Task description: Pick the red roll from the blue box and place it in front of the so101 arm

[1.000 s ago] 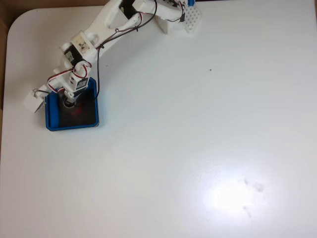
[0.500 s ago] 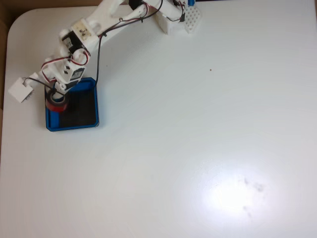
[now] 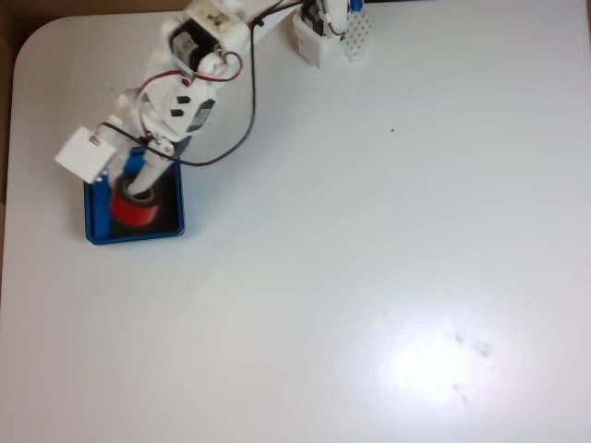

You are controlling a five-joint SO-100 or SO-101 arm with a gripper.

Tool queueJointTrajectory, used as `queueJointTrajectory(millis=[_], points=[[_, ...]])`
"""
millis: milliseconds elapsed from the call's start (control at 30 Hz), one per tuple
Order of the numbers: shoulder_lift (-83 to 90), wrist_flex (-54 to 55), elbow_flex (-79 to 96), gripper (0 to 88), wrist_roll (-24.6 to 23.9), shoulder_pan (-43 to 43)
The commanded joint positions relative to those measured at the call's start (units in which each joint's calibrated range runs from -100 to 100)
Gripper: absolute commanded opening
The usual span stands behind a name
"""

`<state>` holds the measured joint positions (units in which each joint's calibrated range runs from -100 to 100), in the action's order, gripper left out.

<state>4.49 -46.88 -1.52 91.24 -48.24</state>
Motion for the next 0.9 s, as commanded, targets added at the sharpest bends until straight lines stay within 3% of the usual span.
queueJointTrajectory(millis=[0, 233, 367, 867], points=[[12.4, -0.1, 13.0, 0.6, 0.3, 9.0], [28.1, -0.1, 40.3, 0.6, 0.3, 30.3], [28.8, -0.1, 50.1, 0.6, 0.3, 38.0], [28.7, 0.0, 59.7, 0.6, 0.3, 39.1]])
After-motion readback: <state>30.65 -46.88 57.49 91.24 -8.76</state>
